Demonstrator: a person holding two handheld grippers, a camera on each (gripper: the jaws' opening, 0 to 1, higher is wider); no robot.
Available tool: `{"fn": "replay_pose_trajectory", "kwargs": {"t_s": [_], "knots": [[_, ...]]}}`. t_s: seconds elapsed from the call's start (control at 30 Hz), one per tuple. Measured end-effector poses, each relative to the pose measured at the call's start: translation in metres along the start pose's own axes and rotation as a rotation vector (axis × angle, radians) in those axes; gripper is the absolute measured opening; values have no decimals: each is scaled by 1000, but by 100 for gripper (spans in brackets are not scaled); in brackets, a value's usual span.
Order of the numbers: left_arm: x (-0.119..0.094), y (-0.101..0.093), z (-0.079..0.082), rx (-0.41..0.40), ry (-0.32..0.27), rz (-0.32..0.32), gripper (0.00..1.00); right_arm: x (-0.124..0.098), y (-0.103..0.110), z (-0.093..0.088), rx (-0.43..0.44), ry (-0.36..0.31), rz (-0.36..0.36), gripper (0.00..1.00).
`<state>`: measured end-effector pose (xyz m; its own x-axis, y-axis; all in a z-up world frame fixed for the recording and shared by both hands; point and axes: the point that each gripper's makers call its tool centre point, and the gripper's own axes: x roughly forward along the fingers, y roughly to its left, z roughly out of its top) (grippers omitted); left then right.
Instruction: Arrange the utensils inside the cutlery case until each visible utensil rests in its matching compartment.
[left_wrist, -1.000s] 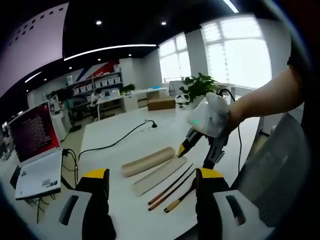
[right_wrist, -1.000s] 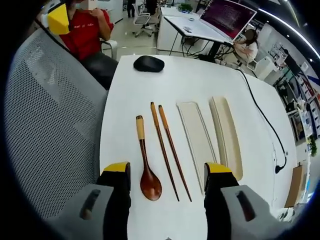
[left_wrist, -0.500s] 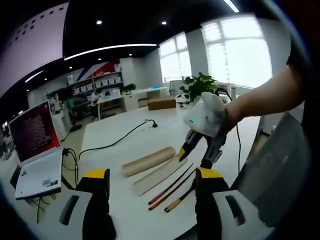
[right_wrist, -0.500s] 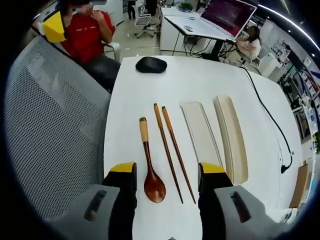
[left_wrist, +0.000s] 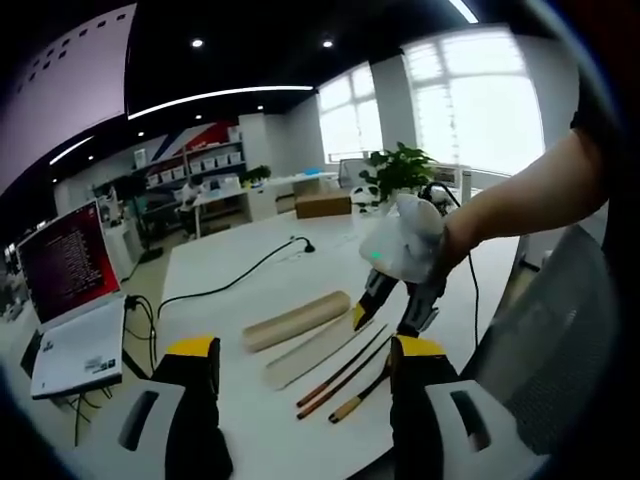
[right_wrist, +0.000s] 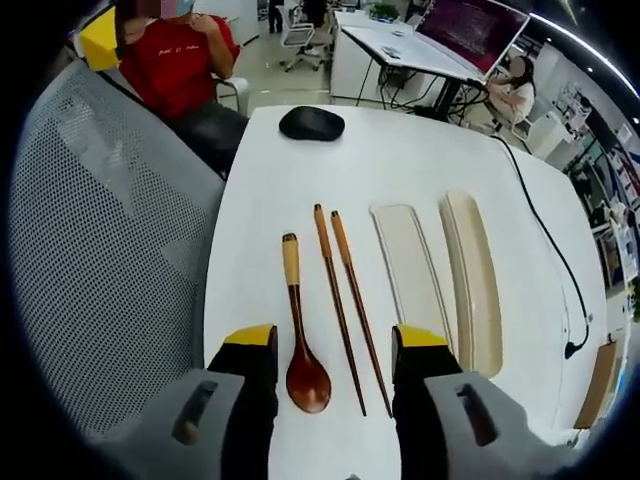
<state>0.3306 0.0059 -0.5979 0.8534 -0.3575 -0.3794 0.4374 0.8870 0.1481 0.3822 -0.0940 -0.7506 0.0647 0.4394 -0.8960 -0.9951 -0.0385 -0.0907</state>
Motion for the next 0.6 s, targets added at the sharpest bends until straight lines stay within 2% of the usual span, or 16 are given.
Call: {"fn": "replay_pose_trajectory", "kwargs": {"t_s": [0.3,0.6], "knots": [[1,-3,-2,2,9,-14,71,7,1,-2,7,8,22,42],[0,-2,-2,-7,6,-9,71,9,-6,1,25,5,11,40]]}}
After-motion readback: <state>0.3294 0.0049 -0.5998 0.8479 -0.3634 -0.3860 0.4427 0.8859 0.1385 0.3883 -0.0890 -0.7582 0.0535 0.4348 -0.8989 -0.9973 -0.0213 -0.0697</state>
